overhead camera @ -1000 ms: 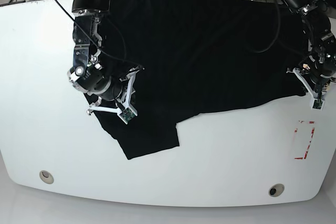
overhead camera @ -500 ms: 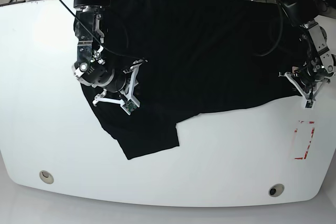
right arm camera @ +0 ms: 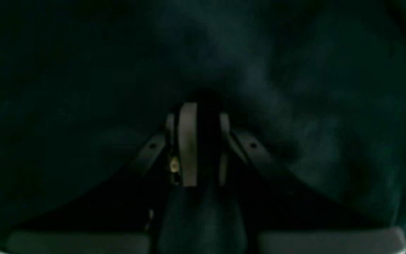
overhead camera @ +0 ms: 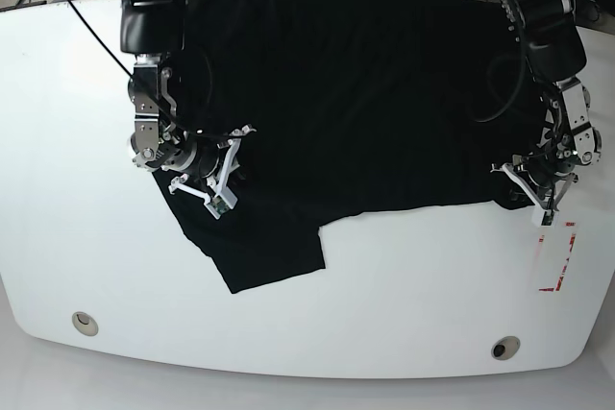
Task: Layout the t-shirt on the table in an organized manner, then fold the t-shirt properly
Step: 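Regrasp the shirt edge with both grippers and pull it taut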
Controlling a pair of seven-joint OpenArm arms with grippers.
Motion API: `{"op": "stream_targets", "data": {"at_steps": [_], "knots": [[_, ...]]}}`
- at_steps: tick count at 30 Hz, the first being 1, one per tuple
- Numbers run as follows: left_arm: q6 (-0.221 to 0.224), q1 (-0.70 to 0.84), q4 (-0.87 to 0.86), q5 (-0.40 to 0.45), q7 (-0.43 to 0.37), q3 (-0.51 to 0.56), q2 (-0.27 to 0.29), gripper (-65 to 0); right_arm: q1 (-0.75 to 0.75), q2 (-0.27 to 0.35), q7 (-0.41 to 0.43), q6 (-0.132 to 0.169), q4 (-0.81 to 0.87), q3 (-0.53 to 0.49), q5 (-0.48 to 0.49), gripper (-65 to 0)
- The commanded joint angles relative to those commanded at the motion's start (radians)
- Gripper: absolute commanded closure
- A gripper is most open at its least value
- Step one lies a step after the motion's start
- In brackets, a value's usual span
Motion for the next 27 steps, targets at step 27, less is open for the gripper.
{"op": "stream_targets", "data": {"at_steps": [27], "knots": [[-0.006, -0.029, 0.519, -0.005, 0.301, -0.041, -0.044, -8.2, 0.146, 0.014, -0.316, 0.0, 0.361, 0.084, 0.02, -8.1]]}}
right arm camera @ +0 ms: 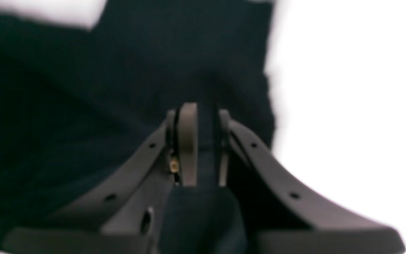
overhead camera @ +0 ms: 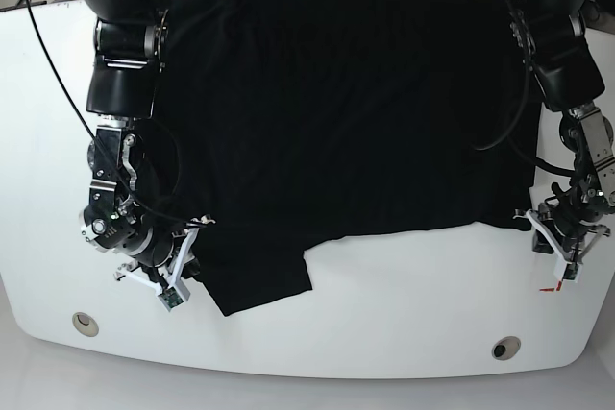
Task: Layout the t-shirt on the table in an organized manner, then fold the t-shirt properly
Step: 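Regrasp the shirt edge with both grippers and pull it taut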
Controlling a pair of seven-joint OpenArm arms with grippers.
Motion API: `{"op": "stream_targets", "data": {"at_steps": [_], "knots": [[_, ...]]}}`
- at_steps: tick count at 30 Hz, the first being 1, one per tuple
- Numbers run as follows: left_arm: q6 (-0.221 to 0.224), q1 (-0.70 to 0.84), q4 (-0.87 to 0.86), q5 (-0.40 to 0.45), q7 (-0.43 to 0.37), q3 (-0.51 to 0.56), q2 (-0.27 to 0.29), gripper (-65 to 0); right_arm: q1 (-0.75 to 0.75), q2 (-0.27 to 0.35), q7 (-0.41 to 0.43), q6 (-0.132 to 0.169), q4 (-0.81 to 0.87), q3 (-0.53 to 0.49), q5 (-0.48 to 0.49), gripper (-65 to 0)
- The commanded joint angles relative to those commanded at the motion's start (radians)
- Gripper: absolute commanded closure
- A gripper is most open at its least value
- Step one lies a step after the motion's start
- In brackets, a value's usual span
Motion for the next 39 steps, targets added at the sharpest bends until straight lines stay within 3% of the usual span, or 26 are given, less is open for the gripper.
{"op": "stream_targets", "data": {"at_steps": [4, 6, 11, 17, 25, 31, 39], "knots": [[0.0, 0.104, 0.222, 0.0, 0.146, -0.008, 0.026, -8.2, -0.103, -0.008, -0.109, 0.0, 0.189, 0.011, 0.006, -7.9], [0.0, 0.152, 0.304, 0.0, 0.186, -0.011, 0.048, -8.2, -0.16, -0.02, -0.117, 0.0, 0.253, 0.012, 0.006, -7.9], [0.0, 0.292, 0.405, 0.0, 0.204, -0.011, 0.092, -8.2, -0.288, -0.043, -0.117, 0.0, 0.319, 0.012, 0.0, -7.9], [0.0, 0.367, 0.374, 0.0, 0.201, -0.009, 0.169, -8.3, -0.384, -0.049, -0.092, 0.0, 0.301, 0.012, 0.003, -7.6], [0.0, 0.37, 0.187, 0.002, 0.117, -0.003, 0.196, -8.3, -0.428, -0.055, 0.026, 0.0, 0.161, 0.011, 0.0, -7.5], [0.002, 0.318, -0.011, 0.005, 0.002, 0.012, 0.187, -8.5, -0.399, -0.048, 0.117, 0.0, 0.025, 0.011, 0.0, -7.5], [0.002, 0.193, -0.235, 0.005, -0.083, 0.061, 0.138, -8.5, -0.311, -0.011, 0.203, 0.0, -0.169, 0.008, 0.003, -7.5]]}}
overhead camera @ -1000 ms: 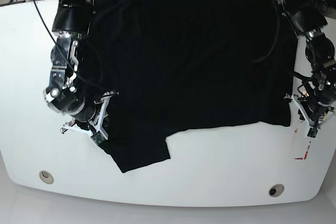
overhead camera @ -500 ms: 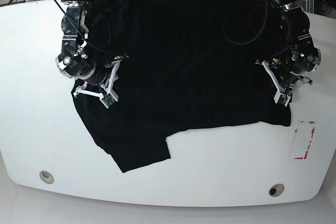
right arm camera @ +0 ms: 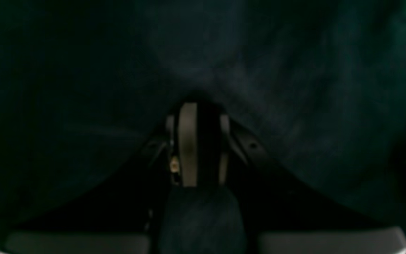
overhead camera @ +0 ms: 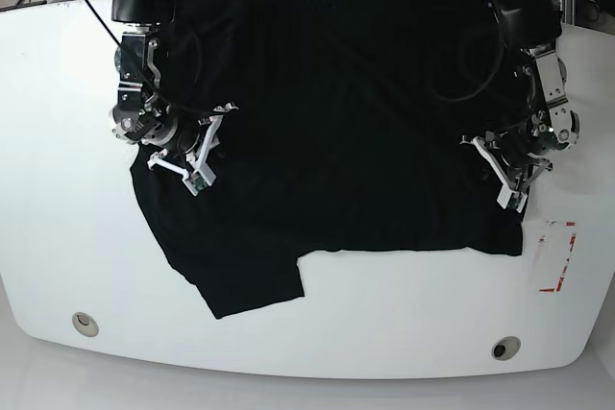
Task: Layout the t-shirt on the table in an organized manner, then fold the t-shirt properly
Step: 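Regrasp the shirt edge with both grippers and pull it taut, then drag the held shirt edge with both grippers toward the robot, flattening it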
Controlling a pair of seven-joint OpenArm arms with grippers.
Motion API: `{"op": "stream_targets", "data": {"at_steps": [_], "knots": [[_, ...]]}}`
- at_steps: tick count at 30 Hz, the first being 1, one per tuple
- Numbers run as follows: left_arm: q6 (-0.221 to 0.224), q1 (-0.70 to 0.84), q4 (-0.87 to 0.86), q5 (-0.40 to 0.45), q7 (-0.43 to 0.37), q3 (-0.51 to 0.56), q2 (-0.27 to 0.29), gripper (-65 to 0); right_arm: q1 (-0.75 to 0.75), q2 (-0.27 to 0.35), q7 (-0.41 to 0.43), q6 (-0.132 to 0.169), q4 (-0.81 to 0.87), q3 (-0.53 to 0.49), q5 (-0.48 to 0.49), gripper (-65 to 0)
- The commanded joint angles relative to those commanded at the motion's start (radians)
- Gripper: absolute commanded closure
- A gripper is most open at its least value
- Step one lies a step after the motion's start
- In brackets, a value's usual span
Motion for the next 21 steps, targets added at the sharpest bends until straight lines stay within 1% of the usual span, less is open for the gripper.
{"op": "stream_targets", "data": {"at_steps": [2, 4, 7, 9, 11, 16, 21], "knots": [[0.0, -0.028, -0.044, 0.0, -0.032, 0.002, -0.005, -8.5, 0.034, 0.002, 0.032, 0.0, -0.058, -0.002, -0.003, -7.5], [0.002, -0.063, -0.092, 0.0, -0.057, 0.003, -0.023, -8.5, 0.078, 0.008, 0.074, 0.0, -0.132, -0.002, -0.003, -7.6], [0.002, -0.109, -0.158, 0.0, -0.075, 0.003, -0.026, -8.5, 0.137, 0.035, 0.117, 0.0, -0.232, -0.003, -0.003, -7.6], [0.002, -0.144, -0.199, 0.0, -0.094, 0.003, -0.029, -8.5, 0.198, 0.043, 0.152, 0.0, -0.313, -0.003, -0.003, -7.8], [0.002, -0.163, -0.215, 0.0, -0.107, 0.003, -0.04, -8.5, 0.238, 0.044, 0.18, 0.0, -0.377, -0.003, -0.003, -7.8], [0.002, -0.196, -0.222, 0.0, -0.121, 0.003, -0.04, -8.6, 0.321, 0.061, 0.261, 0.0, -0.508, -0.006, -0.006, -7.9], [0.002, -0.221, -0.219, 0.0, -0.121, 0.003, -0.04, -8.6, 0.367, 0.06, 0.276, 0.0, -0.543, -0.006, -0.006, -7.9]]}}
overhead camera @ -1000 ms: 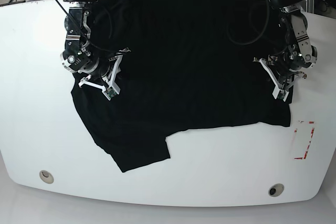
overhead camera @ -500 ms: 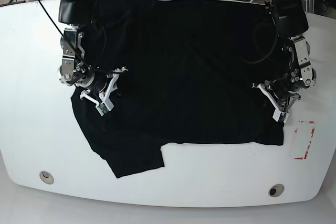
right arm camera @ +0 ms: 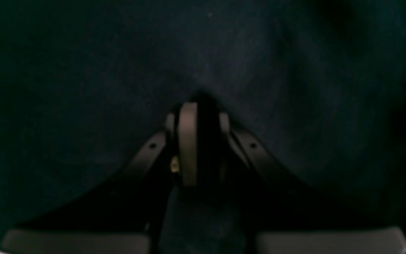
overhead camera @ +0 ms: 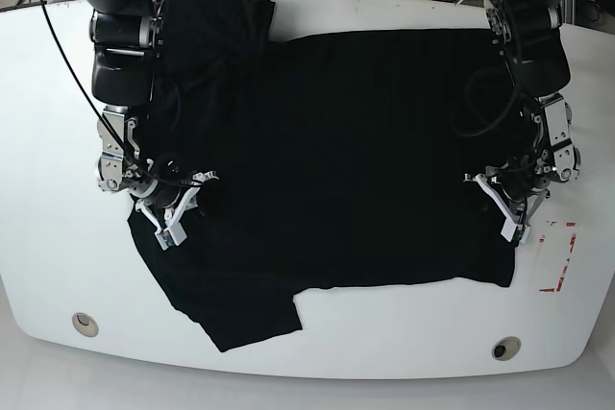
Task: Layout the t-shirt on the table in an organized manner, then fold the t-shirt properly
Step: 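Drag the held shirt edge with both grippers toward the robot, flattening it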
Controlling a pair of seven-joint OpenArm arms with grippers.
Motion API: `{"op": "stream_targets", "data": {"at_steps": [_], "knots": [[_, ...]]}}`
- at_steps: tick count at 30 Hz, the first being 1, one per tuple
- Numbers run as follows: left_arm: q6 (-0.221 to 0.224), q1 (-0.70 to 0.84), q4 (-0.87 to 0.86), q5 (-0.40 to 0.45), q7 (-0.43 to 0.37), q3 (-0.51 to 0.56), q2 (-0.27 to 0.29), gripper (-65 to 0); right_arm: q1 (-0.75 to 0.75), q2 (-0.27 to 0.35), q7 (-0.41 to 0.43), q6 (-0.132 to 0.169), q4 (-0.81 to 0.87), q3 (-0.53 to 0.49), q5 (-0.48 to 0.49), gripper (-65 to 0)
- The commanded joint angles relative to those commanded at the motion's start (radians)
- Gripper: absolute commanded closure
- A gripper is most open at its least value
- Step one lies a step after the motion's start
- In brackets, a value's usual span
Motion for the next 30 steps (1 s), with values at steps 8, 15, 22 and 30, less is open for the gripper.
{"op": "stream_targets", "data": {"at_steps": [8, 15, 22, 30], "knots": [[-0.003, -0.035, 0.18, -0.006, 0.15, 0.0, 0.003, -8.6, -0.009, -0.012, -0.229, 0.0, 0.339, 0.011, 0.061, -20.5], [-0.012, 0.017, 0.526, -0.018, 0.359, -0.003, 0.009, -9.0, -0.124, -0.008, -0.491, 0.0, 0.784, 0.014, 0.157, -39.3], [-0.095, 0.126, 0.83, -0.083, 0.568, -0.006, 0.009, -31.1, -0.315, -0.058, -0.661, 0.0, 1.094, 0.176, 0.155, -40.1], [-0.097, 0.311, 1.056, -0.084, 0.677, -0.006, 0.009, -37.4, -0.562, -0.063, -0.678, 0.0, 1.217, 0.327, 0.163, -40.3]]}}
